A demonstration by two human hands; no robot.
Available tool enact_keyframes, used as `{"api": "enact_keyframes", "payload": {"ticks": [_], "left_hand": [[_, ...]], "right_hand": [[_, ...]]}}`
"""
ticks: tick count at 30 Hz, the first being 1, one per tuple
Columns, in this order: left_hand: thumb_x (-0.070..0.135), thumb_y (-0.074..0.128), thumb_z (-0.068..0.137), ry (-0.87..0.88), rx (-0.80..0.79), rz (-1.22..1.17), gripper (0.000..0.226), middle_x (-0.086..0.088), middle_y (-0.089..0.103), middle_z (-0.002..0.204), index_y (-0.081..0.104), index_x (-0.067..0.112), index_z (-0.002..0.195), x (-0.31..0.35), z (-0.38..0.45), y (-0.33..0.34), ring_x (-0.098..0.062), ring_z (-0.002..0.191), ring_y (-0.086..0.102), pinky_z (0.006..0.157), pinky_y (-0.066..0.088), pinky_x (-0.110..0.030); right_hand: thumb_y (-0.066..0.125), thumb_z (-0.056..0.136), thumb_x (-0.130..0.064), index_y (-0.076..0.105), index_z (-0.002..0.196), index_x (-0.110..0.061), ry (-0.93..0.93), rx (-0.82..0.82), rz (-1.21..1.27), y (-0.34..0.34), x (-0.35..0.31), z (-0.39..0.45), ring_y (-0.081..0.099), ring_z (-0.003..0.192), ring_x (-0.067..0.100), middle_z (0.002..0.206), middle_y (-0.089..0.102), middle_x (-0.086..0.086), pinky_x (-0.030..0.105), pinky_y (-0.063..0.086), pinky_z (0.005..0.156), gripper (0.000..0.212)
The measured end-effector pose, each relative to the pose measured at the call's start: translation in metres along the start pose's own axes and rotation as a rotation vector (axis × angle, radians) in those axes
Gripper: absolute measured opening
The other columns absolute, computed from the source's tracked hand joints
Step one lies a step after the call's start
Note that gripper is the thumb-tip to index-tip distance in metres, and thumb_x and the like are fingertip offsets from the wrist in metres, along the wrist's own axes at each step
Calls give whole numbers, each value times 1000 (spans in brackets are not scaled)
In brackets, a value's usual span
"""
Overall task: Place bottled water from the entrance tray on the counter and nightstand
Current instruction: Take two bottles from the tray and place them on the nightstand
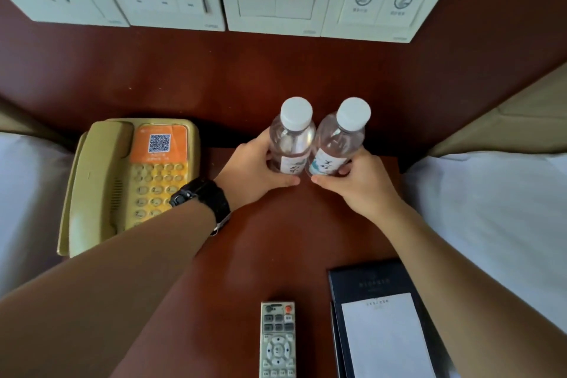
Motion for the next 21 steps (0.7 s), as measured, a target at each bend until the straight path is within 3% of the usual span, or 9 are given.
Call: {"api": "enact_keyframes", "payload": {"ticks": [3, 6, 11, 15, 17, 21], "left_hand": [[16, 90, 66, -20, -14, 6, 78, 30, 63, 104, 53, 24, 134, -2, 5, 3, 26, 95, 56, 81, 40, 4], [14, 89, 67, -22, -38, 19, 73, 30, 63, 101, 56, 22, 131, -2, 9, 3, 28, 92, 55, 77, 39, 6], [13, 89, 66, -42, -62, 20, 66, 28, 64, 98, 60, 22, 125, -4, 13, 2, 26, 90, 57, 75, 40, 5], [14, 89, 65, -43, -44, -8, 68, 27, 66, 102, 60, 22, 126, -6, 11, 3, 21, 96, 59, 79, 42, 3], [15, 90, 65, -39, -44, -13, 69, 27, 67, 102, 59, 23, 127, -6, 11, 3, 21, 96, 59, 79, 42, 3], [15, 89, 66, -45, -46, -19, 70, 28, 65, 100, 58, 23, 128, -5, 10, 4, 25, 93, 57, 77, 40, 4]], "right_hand": [[88, 72, -19, 57, 122, -24, 12, -46, -17, -5, 3, 8, 52, 76, -31, 90, 55, -34, -5, 39, 65, 59], [88, 72, -21, 58, 129, -22, 30, -108, -33, -8, 6, 13, 55, 80, -25, 92, 57, -34, -3, 41, 69, 65], [88, 72, -26, 60, 129, -25, 34, -188, -61, -10, 9, 16, 65, 97, 1, 102, 68, -20, 26, 53, 87, 64], [86, 69, -37, 60, 130, -29, 45, -230, -112, -11, 13, 17, 67, 98, 11, 108, 71, -10, 34, 56, 89, 66], [86, 69, -38, 60, 128, -29, 46, -227, -115, -11, 14, 17, 66, 97, 10, 107, 70, -11, 31, 55, 87, 65], [87, 71, -32, 61, 117, -30, 46, -198, -134, -12, 13, 15, 58, 82, 1, 88, 60, -17, 4, 40, 66, 53]]}}
Point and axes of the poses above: each hand's wrist, its own z-axis towards the middle knuckle, its own y-axis out of the palm, x = y × z, the point moved 3 cm from there along z, towards the middle knuckle
